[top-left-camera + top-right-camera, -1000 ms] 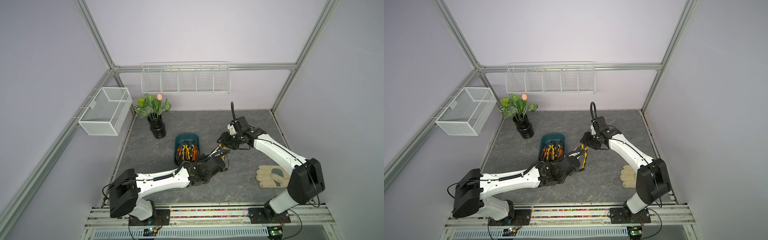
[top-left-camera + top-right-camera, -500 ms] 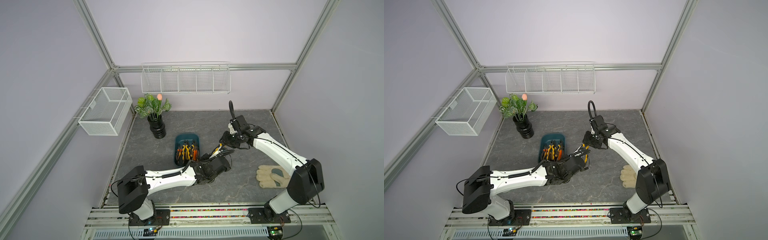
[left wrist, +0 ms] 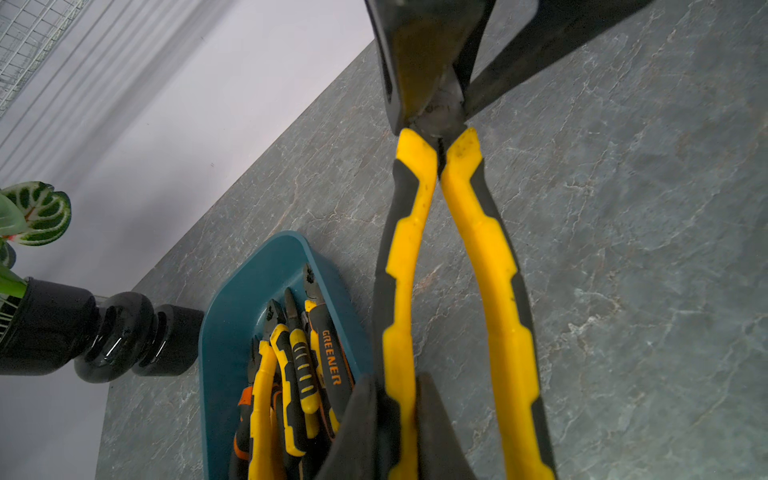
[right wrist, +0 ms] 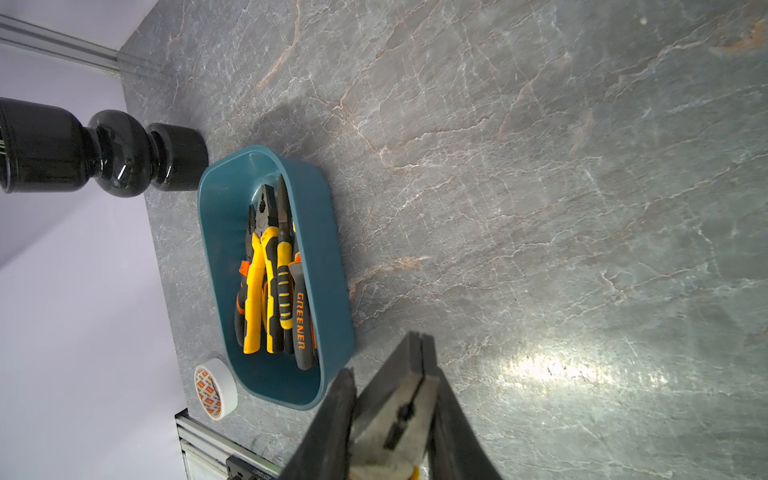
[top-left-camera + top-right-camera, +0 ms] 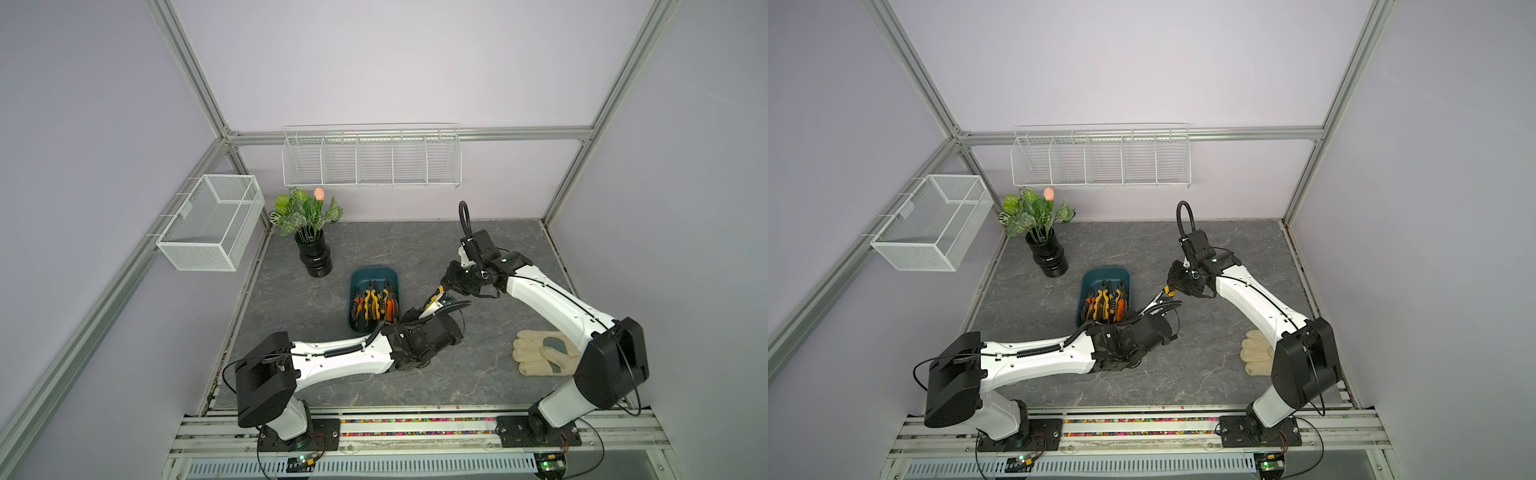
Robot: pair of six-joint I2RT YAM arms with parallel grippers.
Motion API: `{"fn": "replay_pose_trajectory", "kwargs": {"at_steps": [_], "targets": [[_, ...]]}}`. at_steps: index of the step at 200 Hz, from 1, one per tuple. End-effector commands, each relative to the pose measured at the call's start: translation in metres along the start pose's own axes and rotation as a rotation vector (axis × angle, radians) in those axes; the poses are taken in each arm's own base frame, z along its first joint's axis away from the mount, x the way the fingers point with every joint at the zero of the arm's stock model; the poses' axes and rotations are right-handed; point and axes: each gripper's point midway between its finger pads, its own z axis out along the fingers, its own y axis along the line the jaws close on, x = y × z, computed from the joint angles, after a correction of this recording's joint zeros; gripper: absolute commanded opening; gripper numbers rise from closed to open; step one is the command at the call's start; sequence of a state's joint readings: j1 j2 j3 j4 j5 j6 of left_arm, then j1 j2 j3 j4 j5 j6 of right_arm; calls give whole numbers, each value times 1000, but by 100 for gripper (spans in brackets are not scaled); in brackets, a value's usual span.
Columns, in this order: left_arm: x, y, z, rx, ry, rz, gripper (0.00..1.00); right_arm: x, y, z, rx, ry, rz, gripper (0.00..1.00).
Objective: Take the pliers out of the storage box
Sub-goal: Place the pliers at the center of the board.
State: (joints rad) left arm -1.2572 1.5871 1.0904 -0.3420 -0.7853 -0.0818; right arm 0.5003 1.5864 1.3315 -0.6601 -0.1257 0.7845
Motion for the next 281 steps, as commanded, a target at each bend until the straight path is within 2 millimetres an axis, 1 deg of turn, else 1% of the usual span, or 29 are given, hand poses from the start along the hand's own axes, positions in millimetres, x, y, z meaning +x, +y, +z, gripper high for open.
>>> {"fn": "replay_pose_trajectory", "kwargs": {"at_steps": [1, 11, 18, 28, 39, 43, 46, 67, 81, 97, 99, 103, 106, 112, 116, 120, 123, 127, 137, 141, 145, 146, 162, 174, 186, 208, 225, 260, 281], "targets": [[-33, 18, -14, -35, -81, -116, 21, 2, -5, -5, 44, -5, -95, 7], [-35, 22, -17, -40, -90, -139, 28, -3, -7, -9, 63, -18, -116, 7], [-37, 26, -19, -50, -98, -155, 38, -6, -9, -12, 80, -28, -131, 7], [-39, 32, -23, -66, -107, -170, 64, -12, -12, -16, 104, -43, -156, 7], [-42, 39, -29, -74, -118, -181, 85, -21, -18, -21, 140, -59, -185, 7], [-44, 42, -32, -74, -122, -186, 97, -25, -21, -22, 158, -64, -198, 7], [-45, 44, -34, -72, -125, -189, 100, -28, -23, -24, 172, -70, -205, 7], [-49, 61, -49, -70, -147, -222, 100, -56, -42, -31, 249, -100, -261, 7], [-49, 74, -57, -62, -151, -259, 100, -75, -55, -32, 284, -81, -328, 7], [-42, 89, -60, -58, -143, -305, 100, -106, -73, -36, 339, -70, -376, 6], [-41, 91, -60, -56, -142, -311, 100, -104, -77, -36, 346, -44, -382, 7], [-38, 95, -60, -53, -140, -321, 100, -108, -81, -36, 345, -26, -390, 7], [-37, 96, -60, -48, -138, -327, 100, -109, -85, -32, 352, 3, -394, 7], [-32, 102, -60, -50, -134, -343, 99, -119, -93, -33, 370, 24, -388, 7], [-28, 105, -59, -53, -130, -350, 100, -123, -99, -29, 385, 45, -384, 7], [-26, 107, -58, -55, -130, -356, 99, -126, -101, -26, 392, 64, -393, 7], [-24, 110, -58, -60, -130, -361, 100, -133, -113, -26, 407, 75, -374, 6], [-22, 112, -58, -62, -131, -365, 100, -137, -118, -26, 416, 87, -371, 7], [-17, 115, -57, -64, -128, -366, 100, -147, -131, -17, 440, 134, -363, 7], [-16, 116, -57, -66, -126, -363, 100, -151, -133, -16, 445, 143, -363, 6], [-15, 116, -57, -64, -124, -361, 100, -153, -138, -10, 451, 167, -363, 7], [-15, 116, -57, -64, -124, -361, 100, -153, -138, -13, 452, 169, -363, 6], [-12, 113, -56, -51, -114, -351, 100, -164, -155, -4, 505, 219, -360, 7], [-9, 111, -54, -41, -103, -344, 99, -175, -165, -4, 551, 223, -360, 6], [-6, 107, -52, -30, -94, -340, 100, -182, -174, -1, 564, 225, -344, 6], [-3, 99, -47, -7, -85, -340, 100, -189, -180, 3, 525, 218, -318, 7], [0, 96, -43, 0, -76, -335, 100, -188, -189, 9, 529, 243, -319, 7], [2, 83, -38, 61, -58, -327, 100, -186, -223, 16, 577, 294, -289, 7], [2, 78, -37, 77, -55, -323, 100, -189, -233, 16, 582, 291, -274, 7]]}}
